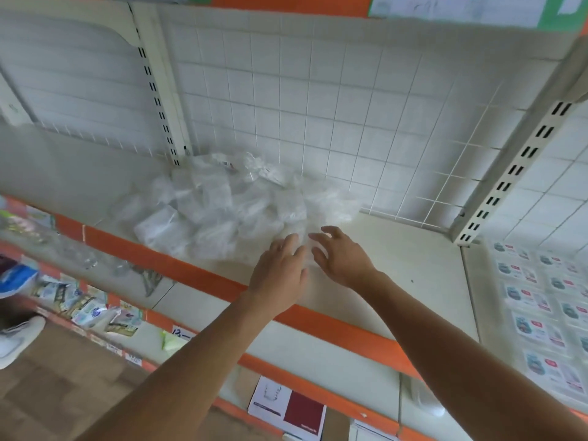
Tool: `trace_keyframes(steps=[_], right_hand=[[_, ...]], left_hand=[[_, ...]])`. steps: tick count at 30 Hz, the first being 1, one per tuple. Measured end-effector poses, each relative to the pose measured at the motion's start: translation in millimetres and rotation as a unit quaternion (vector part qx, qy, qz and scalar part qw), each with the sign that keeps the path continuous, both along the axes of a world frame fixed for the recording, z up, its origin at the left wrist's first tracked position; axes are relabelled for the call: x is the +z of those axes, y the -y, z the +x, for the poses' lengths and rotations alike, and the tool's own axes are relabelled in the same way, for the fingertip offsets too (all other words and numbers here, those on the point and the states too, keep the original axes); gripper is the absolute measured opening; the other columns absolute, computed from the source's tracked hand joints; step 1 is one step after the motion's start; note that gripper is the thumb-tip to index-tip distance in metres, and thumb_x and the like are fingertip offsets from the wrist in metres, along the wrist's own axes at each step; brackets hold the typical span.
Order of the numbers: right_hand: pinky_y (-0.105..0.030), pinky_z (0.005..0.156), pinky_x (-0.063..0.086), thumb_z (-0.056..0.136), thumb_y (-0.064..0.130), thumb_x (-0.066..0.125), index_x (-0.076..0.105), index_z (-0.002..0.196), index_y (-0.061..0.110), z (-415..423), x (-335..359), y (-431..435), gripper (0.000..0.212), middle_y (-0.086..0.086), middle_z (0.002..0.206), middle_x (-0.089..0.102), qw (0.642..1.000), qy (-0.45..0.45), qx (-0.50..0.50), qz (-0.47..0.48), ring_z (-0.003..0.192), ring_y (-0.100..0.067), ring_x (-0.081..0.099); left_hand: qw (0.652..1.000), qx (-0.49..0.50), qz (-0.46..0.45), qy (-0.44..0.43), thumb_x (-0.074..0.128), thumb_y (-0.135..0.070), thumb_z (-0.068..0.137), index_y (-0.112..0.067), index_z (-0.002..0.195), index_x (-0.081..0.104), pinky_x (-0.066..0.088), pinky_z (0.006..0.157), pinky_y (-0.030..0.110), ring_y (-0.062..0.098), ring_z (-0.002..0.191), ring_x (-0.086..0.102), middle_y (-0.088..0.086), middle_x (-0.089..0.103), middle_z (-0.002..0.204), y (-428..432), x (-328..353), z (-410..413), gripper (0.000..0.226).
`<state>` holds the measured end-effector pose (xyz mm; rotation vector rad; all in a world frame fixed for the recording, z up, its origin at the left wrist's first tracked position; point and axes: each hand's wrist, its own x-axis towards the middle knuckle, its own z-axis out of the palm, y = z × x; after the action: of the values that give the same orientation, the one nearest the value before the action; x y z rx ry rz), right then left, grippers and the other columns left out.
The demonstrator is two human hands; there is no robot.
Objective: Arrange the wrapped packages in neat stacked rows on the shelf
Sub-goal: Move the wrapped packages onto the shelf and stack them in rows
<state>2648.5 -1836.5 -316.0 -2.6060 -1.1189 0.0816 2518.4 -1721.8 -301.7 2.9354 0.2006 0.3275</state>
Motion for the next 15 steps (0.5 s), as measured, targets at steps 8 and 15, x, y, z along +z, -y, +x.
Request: trace_keyframes(steps=[8,15], right_hand=[[-0.035,0.096,0.045,0.092,0.052,0.053,0.054,0.127,0.023,-5.3,-0.7,7.7,0.045,0.001,0.144,0.040,0.998,-0.028,-0.041,0.043,0.123,-0.018,0.049],[-0.034,0.106,0.039,0.090,0.044,0.061,0.056,0.128,0.029,-17.0,10.4,39.5,0.041,0.001,0.136,0.049,0.991,-0.082,-0.103,0.033,0.123,-0.014,0.049]], left_hand=[[0.996,0.022,-0.061,0.061,0.060,-0.025,0.091,-0.010,0.120,0.054,0.042,0.089,0.030,0.026,0.112,0.048,0.007,0.052,0.118,-23.9,-6.6,17.9,0.033],[0.989,-0.079,-0.092,0.079,0.069,-0.010,0.080,-0.010,0.107,0.066,0.048,0.088,0.041,0.033,0.114,0.049,0.008,0.057,0.119,-22.3,-20.5,10.0,0.028]])
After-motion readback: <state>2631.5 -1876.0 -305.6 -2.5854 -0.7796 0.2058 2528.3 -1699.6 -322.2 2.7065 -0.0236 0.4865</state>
